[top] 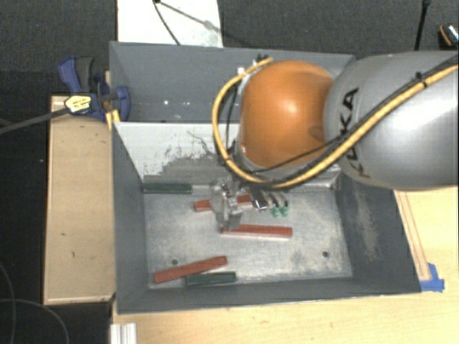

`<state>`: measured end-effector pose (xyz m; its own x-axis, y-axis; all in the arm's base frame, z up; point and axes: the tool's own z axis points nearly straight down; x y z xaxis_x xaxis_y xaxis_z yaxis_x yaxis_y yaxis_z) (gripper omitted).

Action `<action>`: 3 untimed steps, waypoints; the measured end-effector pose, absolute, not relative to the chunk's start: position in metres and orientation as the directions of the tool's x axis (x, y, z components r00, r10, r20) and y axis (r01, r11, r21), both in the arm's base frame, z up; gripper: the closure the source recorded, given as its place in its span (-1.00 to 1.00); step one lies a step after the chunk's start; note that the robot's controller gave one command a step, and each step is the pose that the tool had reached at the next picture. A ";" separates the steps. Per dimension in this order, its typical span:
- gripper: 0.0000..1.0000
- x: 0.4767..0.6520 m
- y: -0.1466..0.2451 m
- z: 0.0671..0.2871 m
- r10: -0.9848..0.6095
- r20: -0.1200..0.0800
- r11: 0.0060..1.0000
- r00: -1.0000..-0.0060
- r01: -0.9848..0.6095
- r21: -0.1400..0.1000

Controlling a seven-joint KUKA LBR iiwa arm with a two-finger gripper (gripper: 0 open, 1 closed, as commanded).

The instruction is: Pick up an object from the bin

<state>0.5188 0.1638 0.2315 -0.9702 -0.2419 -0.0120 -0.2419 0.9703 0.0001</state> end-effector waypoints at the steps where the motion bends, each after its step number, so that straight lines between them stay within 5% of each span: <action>1: -1.00 0.517 0.164 0.227 -0.243 -0.003 0.970 -0.970 -0.243 0.000; 2: -1.00 0.528 0.087 0.066 -0.373 0.005 0.928 -0.928 -0.373 0.001; 3: 1.00 0.530 0.090 0.070 -0.373 -0.002 0.928 -0.928 -0.373 0.001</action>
Offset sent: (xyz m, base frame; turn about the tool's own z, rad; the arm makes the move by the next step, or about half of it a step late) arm 0.0000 0.0000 0.0000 0.0000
